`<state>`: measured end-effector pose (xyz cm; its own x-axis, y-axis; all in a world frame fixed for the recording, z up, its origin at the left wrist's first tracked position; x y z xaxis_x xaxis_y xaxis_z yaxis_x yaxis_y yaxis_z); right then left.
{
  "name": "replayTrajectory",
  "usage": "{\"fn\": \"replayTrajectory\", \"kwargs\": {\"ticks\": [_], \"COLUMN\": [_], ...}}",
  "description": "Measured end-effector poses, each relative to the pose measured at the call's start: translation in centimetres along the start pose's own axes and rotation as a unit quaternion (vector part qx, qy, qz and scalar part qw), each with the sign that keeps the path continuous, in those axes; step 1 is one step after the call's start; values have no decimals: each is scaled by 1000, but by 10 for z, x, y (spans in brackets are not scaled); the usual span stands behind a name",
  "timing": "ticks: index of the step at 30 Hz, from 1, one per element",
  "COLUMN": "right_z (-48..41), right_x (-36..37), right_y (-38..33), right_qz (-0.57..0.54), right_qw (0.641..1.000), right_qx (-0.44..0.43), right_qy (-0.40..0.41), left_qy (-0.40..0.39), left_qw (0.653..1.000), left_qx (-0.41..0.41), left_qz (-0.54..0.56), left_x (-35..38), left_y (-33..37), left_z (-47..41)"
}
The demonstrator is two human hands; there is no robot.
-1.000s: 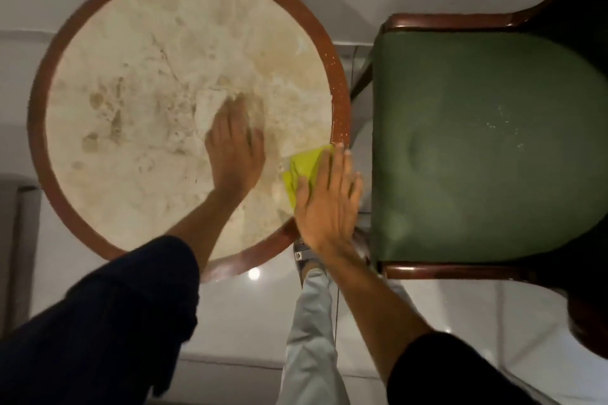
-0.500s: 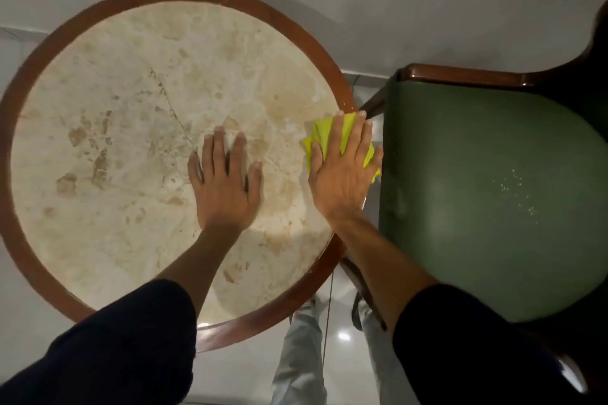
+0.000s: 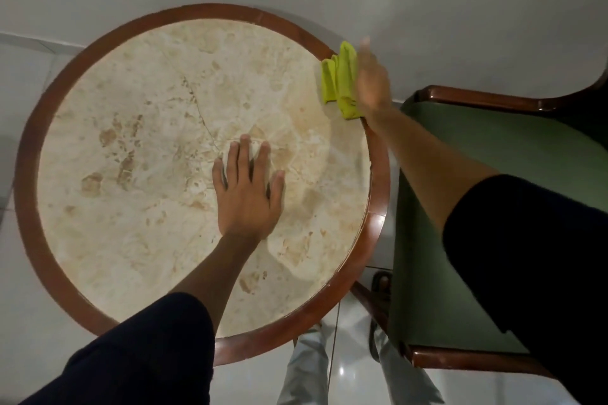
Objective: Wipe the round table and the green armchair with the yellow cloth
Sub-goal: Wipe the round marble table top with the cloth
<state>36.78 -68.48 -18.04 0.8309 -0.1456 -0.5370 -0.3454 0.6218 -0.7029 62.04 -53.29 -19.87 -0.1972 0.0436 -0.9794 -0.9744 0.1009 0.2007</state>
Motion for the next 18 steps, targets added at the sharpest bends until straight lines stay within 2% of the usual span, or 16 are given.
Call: {"fn": "replayTrajectory", "kwargs": {"ticks": [1,2,5,10,12,14,16,18], "right_z": [0,1,3,14,34,66,100,138], "right_x": [-7,-14,-29,-40,-47,-57,-65,-70], "right_y": [5,9,35,55,70,89,113,133], "right_qz": [-57,-61,6,30,-3,-24,-85,-175], "right_qw": [998,997,999,993,992,989,982,967], "right_qx": [28,30,48,104,125,145,168,173], "right_qy": [-15,-21,-23,-38,-35,-28,-36,-69], "left_qy": [-2,-4,-13,-70,-63,-21,9,3], "left_qw": [1000,1000,1000,994,993,992,981,961], "left_qx": [2,2,2,-24,-23,13,43,33], "left_qz": [-1,1,24,82,94,122,188,276], "left_x": [-1,-2,-6,-12,-25,-43,-55,-58], "left_y": [0,0,2,7,19,43,69,90], "left_z": [0,0,0,-2,4,15,31,49]}}
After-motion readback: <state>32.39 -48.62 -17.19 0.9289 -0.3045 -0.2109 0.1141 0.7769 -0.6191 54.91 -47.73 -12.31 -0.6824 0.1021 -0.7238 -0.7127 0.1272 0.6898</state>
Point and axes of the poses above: each hand's wrist, its own z-axis away from the middle knuckle, its own x-axis out of the palm, y = z × x, the point moved 9 cm from there along -z, towards the middle knuckle, and after that the axes turned 4 degrees about x, right-handed, at the moved point
